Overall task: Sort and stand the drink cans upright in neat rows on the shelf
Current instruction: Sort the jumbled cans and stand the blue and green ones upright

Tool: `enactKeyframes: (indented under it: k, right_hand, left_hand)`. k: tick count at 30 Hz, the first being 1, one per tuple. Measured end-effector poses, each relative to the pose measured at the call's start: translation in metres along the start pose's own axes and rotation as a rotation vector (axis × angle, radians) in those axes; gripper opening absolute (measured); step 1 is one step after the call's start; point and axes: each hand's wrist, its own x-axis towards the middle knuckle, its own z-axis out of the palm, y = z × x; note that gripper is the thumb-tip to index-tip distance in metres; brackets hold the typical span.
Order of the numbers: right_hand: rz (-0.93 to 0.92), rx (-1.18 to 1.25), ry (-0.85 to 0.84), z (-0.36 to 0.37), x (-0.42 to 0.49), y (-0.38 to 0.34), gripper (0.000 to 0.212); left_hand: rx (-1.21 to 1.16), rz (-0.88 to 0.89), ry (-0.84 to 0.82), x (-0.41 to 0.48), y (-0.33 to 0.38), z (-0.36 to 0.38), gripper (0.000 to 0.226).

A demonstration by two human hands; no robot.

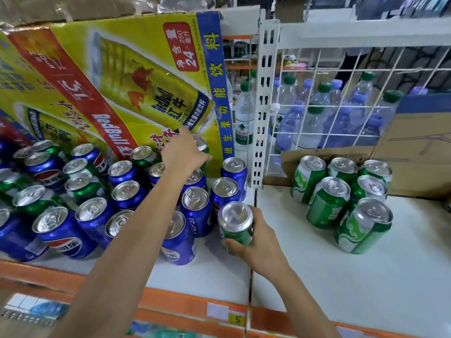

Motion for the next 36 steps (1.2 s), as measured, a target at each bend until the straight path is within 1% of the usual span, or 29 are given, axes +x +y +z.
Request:
enactKeyframes:
  k: [1,3,5,7,9,11,14,16,19,21,23,26,28,30,32,36]
  right_hand:
    - [-0.001,0.012,-0.011,0.0,0.001,0.003,0.067]
    - [-0.005,0.011,-0.089,-0.001,0.001,0.01,0.075]
    - [-0.001,-0.05,-0.149,0.0,0.002,0.016,0.077]
    - [0.016,-0.09,-0.113,0.0,0.002,0.022,0.07]
    - [0.027,-0.076,-0.083,-0.005,-0.002,0.025,0.064]
    - [0.024,-0.042,-0.056,-0.018,-0.01,0.026,0.063]
    - [-0.03,0.031,0.063,-0.053,-0.024,0.02,0.058]
    - [-0.051,0.025,0.148,-0.077,-0.03,0.014,0.058]
    - [-0.085,-0.109,0.302,-0.1,-0.037,0.009,0.07]
    - [-0.086,-0.138,0.367,-0.108,-0.041,0.009,0.075]
    - [-0.063,-0.181,0.386,-0.11,-0.042,0.011,0.077]
    - [-0.071,-0.349,0.38,-0.108,-0.041,0.018,0.072]
    - [-0.038,-0.384,0.365,-0.108,-0.043,0.021,0.073]
    - [-0.01,-0.388,0.361,-0.108,-0.043,0.022,0.075]
    - [-0.003,-0.407,0.347,-0.109,-0.041,0.021,0.078]
    - [-0.026,-0.431,0.265,-0.107,-0.034,0.015,0.08]
  left_hand:
    - [-0.042,0.042,0.042,-0.005,0.004,-0.007,0.076]
    - [-0.151,0.126,0.117,-0.02,0.013,-0.022,0.072]
    - [-0.288,0.204,0.182,-0.037,0.022,-0.036,0.07]
    - [-0.411,0.283,0.22,-0.055,0.034,-0.048,0.071]
    - [-0.484,0.355,0.2,-0.073,0.044,-0.053,0.072]
    - [-0.521,0.397,0.156,-0.087,0.053,-0.05,0.071]
    - [-0.536,0.433,0.111,-0.099,0.064,-0.037,0.067]
    - [-0.512,0.437,0.077,-0.102,0.07,-0.025,0.066]
    - [-0.479,0.433,0.01,-0.105,0.079,-0.004,0.067]
    - [-0.451,0.415,-0.048,-0.107,0.085,0.013,0.069]
    - [-0.419,0.401,-0.106,-0.109,0.091,0.029,0.07]
    - [-0.41,0.39,-0.195,-0.11,0.095,0.055,0.069]
    - [-0.383,0.374,-0.225,-0.109,0.094,0.071,0.068]
    - [-0.337,0.367,-0.224,-0.107,0.095,0.083,0.066]
    - [-0.312,0.344,-0.182,-0.102,0.097,0.092,0.065]
    - [-0.372,0.318,0.003,-0.089,0.105,0.106,0.054]
